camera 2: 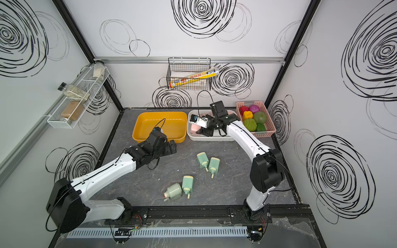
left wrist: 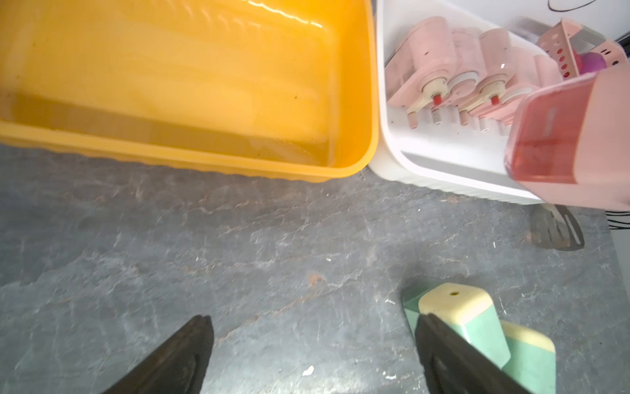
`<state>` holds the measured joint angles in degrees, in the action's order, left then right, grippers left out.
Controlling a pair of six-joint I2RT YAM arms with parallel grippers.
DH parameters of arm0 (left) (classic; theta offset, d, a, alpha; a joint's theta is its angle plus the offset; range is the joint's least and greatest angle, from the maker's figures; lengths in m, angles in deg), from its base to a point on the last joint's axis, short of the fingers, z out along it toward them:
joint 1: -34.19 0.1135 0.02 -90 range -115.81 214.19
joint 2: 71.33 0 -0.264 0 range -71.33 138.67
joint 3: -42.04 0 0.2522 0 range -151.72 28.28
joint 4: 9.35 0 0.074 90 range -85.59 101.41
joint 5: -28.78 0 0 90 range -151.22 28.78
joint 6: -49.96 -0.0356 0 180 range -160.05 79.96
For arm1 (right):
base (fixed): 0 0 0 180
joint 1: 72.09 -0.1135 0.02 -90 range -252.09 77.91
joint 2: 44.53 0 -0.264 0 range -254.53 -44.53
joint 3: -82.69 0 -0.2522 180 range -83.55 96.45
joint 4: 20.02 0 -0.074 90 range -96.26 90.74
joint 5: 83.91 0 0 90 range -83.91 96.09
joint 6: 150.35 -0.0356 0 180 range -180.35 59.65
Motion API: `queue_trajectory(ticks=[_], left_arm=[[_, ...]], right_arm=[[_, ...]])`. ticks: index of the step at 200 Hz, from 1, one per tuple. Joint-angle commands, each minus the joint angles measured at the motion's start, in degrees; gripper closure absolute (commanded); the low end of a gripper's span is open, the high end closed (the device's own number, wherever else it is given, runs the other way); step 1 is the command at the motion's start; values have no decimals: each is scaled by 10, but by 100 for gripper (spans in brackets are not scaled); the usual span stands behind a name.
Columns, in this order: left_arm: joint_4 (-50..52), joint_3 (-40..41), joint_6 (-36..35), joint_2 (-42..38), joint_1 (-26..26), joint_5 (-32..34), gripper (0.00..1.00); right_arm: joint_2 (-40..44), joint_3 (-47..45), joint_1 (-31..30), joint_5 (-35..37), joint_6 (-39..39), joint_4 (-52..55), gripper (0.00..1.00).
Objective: Place the pencil sharpeners by color into the storage box
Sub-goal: Pick up the pencil sharpener from the center of the board, then place the pencil sharpener in the storage box.
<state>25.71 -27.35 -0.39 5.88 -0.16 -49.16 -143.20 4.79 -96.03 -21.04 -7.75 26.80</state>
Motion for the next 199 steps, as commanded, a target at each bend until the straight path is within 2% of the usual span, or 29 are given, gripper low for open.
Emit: queue_trajectory(ticks=[1, 31, 96, 153, 199], left_arm=[[-33, -51, -44, 54, -5, 18, 1], [-40, -110, -67, 129, -5, 12, 1], [-18, -235, -95, 270, 1, 21, 1], [-3, -281, -98, 321, 16, 13, 1], [11, -295, -87, 344, 27, 16, 1]], right_arm=[[-32, 50, 34, -26, 47, 40, 100], [-92, 117, 76, -44, 94, 127, 100], [-200, 227, 117, -29, 136, 209, 100], [-296, 317, 106, -9, 135, 276, 100], [-324, 332, 100, -17, 157, 289, 100]])
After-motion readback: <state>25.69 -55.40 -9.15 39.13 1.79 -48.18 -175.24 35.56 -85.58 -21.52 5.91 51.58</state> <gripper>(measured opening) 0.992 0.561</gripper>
